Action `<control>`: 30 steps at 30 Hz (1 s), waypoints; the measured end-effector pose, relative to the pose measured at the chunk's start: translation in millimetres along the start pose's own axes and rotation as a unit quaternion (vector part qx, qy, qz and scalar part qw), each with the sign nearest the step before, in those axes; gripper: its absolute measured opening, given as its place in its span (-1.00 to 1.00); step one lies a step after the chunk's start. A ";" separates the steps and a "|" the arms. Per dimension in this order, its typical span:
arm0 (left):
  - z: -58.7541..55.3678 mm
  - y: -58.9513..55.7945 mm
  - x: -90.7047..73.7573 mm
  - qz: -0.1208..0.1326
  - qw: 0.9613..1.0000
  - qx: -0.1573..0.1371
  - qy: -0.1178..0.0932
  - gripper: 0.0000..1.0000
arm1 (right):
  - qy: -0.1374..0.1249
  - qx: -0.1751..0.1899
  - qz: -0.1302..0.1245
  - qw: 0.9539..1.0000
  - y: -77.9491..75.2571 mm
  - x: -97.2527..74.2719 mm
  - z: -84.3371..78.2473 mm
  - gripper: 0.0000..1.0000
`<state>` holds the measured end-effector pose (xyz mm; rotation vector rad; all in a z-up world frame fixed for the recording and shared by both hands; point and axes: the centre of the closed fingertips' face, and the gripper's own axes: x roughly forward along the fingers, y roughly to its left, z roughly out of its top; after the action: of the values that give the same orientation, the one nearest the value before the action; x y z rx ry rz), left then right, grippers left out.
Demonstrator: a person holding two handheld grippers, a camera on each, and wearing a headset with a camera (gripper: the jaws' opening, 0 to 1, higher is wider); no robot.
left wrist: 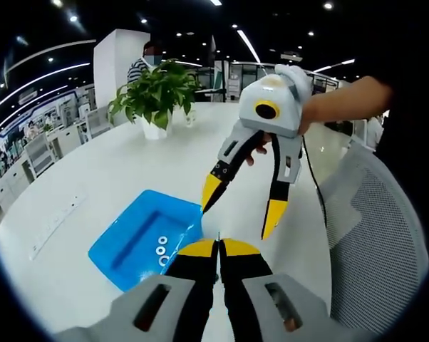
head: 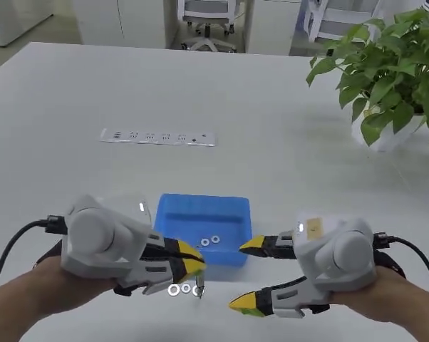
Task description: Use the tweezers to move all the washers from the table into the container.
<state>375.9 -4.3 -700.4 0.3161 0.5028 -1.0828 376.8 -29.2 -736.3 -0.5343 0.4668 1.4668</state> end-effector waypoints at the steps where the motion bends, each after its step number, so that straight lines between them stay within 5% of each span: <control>1: 0.0 -0.1 0.1 -0.001 1.000 0.001 0.001 -0.89 | 0.002 -0.005 0.008 1.000 2.2 2.7 0.1 -0.07; 8: 0.1 -0.4 0.9 -0.007 1.000 0.005 0.008 -0.89 | 0.009 -0.033 0.041 0.999 8.5 18.2 1.4 -0.35; 30: 0.1 -0.7 1.7 -0.022 1.000 0.003 0.019 -0.89 | 0.036 -0.103 0.107 0.988 12.9 55.5 3.7 -0.69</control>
<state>375.9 -5.9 -701.2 0.3315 0.5428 -1.1232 366.9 17.7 -767.3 -0.7207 0.4430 1.7174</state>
